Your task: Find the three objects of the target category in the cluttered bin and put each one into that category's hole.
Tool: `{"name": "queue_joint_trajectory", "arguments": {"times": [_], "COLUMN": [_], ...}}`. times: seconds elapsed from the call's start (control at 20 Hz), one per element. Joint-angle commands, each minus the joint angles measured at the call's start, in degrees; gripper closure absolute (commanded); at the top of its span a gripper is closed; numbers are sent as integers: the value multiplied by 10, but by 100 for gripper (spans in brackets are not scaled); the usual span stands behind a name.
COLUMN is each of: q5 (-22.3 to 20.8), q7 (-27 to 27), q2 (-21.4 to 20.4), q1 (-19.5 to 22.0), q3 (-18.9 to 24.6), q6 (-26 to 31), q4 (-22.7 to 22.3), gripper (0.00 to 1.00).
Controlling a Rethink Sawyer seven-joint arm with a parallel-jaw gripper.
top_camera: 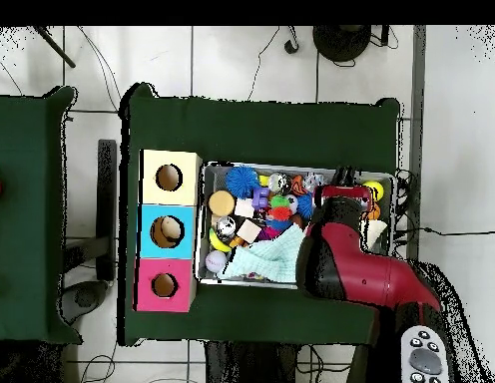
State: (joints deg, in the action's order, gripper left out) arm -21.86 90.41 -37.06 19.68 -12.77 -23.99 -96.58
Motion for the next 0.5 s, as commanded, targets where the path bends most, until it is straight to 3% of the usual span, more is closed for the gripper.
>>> {"name": "queue_joint_trajectory", "arguments": {"times": [0.05,0.2,0.5], "q5": [-53,-87,-117], "q7": [135,151,175], "q2": [19,8,9], "q1": [27,54,84], "q3": [101,142,191], "q6": [-67,-45,-76], "q4": [-13,-15,-26], "gripper": [0,0,0]}}
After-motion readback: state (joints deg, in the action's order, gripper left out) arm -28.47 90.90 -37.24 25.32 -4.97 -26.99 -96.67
